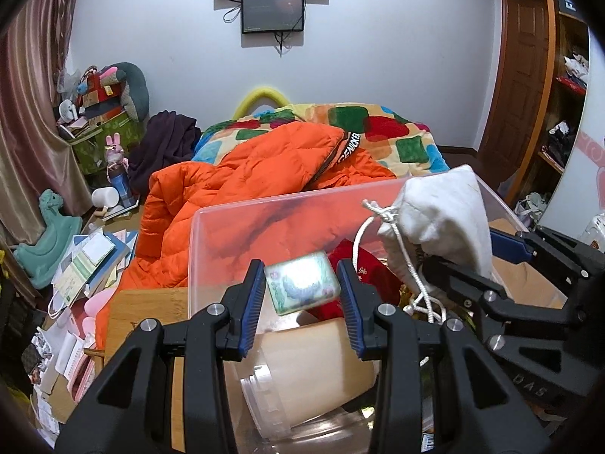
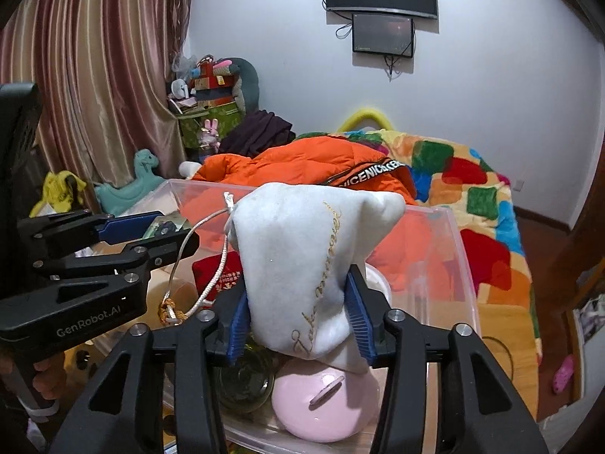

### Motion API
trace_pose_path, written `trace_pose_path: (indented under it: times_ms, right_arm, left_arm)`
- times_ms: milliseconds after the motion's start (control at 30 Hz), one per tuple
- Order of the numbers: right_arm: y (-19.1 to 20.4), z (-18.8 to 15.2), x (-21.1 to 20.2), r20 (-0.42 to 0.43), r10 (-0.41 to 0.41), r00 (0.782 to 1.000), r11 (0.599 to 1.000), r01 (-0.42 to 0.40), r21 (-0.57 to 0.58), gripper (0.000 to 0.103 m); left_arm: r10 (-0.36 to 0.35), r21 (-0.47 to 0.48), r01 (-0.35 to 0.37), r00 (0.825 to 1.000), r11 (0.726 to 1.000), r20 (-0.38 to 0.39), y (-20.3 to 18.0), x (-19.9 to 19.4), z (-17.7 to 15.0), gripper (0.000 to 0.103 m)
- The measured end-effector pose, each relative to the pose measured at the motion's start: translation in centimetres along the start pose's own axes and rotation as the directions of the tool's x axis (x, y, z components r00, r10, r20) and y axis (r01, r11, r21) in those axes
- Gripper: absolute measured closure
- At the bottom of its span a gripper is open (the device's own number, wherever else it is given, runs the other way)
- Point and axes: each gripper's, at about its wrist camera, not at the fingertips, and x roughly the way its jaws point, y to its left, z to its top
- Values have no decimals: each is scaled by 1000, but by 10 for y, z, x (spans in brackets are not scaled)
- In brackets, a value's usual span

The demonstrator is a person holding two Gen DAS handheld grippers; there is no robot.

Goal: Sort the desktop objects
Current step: 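Open the right gripper to drop the white pouch in the bin while the left releases the green box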

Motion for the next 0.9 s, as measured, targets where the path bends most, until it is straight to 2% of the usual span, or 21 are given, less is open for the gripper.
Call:
trace_pose_path:
  times_ms: [133, 200, 300, 567, 767, 900]
  right_arm:
    - [4, 1, -5, 14, -24, 1000, 1000, 24, -16, 48]
    - [6, 2, -11, 36, -62, 997, 998, 63, -23, 35]
    - [10, 2, -23, 77, -109, 991, 993, 112, -37, 24]
    - [8, 2, -56, 113, -160, 981, 987, 162, -7, 16]
    - [0, -6, -87, 131, -183, 974, 983, 178, 45, 15]
    - [-6, -15, -106, 136, -196, 971, 979, 185, 86, 7]
  left_arm:
    - [3, 15, -3, 1000, 1000, 6, -3, -4, 1, 65]
    - [3, 12, -3, 1000, 1000, 13, -2, -8, 2, 65]
    - [-2, 4, 1, 1000, 1000, 26, -2, -16, 3, 64]
    - [13, 24, -16, 996, 1000, 85, -10, -51, 2, 44]
    - [12, 43, -18, 991, 999, 130, -18, -84, -6, 31]
    - [0, 48, -6, 990, 999, 142, -23, -101, -15, 29]
